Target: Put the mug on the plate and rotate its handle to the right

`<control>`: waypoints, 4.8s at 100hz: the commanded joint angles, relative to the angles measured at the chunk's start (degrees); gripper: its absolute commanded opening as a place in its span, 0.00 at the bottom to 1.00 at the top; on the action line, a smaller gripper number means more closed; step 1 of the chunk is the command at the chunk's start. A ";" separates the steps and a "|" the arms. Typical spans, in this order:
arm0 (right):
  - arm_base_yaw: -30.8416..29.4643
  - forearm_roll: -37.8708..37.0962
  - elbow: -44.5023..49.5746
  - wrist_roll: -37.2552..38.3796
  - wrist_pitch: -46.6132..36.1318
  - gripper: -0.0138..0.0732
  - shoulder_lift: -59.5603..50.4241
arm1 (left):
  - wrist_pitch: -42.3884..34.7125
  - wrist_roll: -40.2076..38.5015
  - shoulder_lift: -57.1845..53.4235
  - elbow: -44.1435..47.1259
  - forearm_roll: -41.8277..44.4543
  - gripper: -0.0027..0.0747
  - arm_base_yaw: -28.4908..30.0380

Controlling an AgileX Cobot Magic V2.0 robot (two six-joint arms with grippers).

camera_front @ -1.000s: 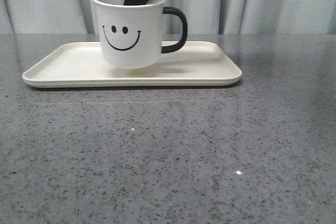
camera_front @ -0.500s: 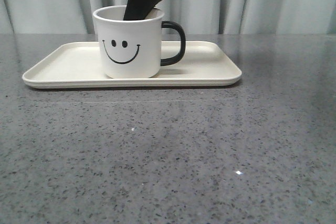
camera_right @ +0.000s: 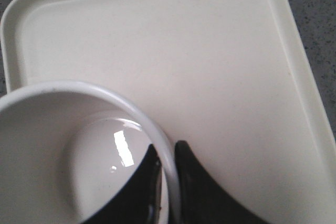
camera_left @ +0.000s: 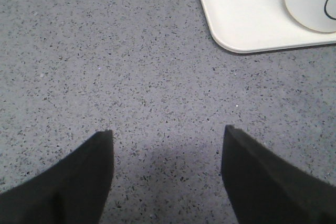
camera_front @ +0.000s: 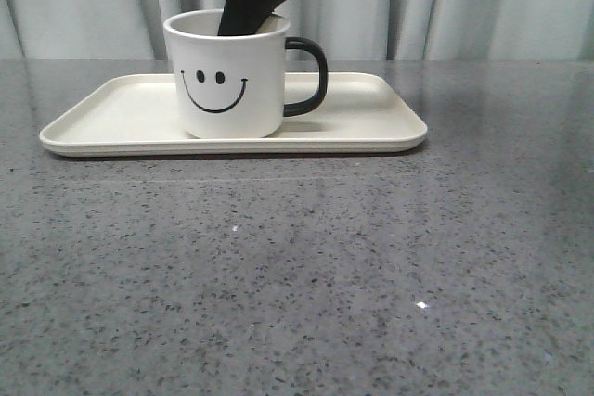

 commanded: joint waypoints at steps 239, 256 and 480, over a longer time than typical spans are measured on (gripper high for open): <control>-25.28 -4.78 62.15 19.30 -28.60 0.68 -69.31 | -3.32 -0.10 0.19 -1.47 -0.96 0.60 0.17; -25.85 -4.78 75.51 24.93 -33.02 0.68 -79.23 | -3.32 -0.10 0.19 -1.47 -0.96 0.60 0.17; -25.85 -20.60 93.24 46.22 -27.10 0.08 -102.56 | -3.77 -0.10 0.19 -1.47 -2.37 0.01 0.17</control>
